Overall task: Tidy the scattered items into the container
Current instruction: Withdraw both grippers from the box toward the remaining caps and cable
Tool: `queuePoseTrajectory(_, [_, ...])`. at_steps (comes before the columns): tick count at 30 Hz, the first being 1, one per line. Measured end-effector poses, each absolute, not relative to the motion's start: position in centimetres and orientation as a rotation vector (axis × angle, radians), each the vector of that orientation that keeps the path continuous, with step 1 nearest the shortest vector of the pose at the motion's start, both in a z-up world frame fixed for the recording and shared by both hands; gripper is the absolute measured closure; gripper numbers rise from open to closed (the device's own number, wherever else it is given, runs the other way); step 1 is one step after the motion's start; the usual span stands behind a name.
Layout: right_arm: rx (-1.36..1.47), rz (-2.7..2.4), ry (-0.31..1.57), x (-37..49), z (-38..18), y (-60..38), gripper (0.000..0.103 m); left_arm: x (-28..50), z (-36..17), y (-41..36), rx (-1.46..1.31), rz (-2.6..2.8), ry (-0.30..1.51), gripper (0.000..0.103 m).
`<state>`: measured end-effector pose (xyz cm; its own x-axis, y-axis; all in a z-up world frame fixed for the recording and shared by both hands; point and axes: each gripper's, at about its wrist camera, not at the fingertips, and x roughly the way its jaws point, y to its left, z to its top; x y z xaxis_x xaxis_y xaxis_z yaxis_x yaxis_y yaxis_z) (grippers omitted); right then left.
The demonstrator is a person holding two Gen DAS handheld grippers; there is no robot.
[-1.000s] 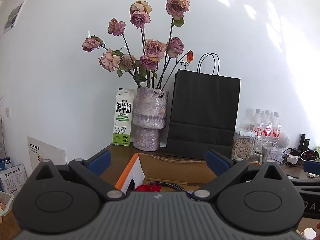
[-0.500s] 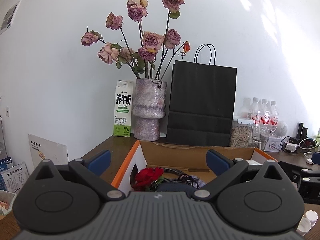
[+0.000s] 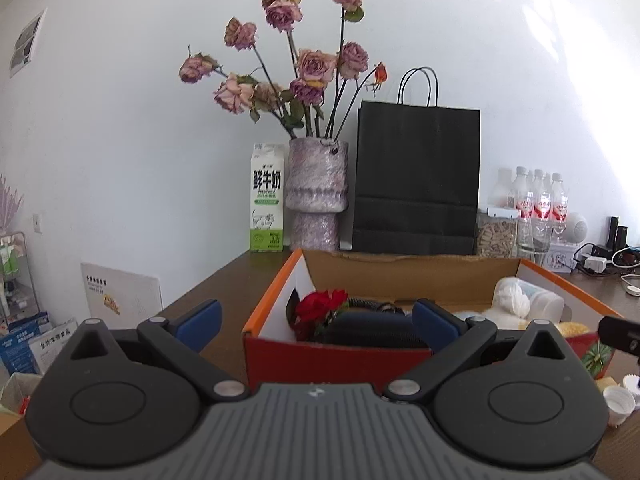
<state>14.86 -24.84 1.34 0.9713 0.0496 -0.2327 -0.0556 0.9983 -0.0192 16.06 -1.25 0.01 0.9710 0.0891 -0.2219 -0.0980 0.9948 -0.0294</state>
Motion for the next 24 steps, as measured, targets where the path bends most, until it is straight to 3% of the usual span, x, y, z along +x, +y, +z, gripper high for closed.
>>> queuePoseTrajectory(24, [-0.069,0.044,0.500,12.7,-0.9,-30.2,0.000,12.3,-1.5,-4.3,0.033,-0.039,0.457,0.000])
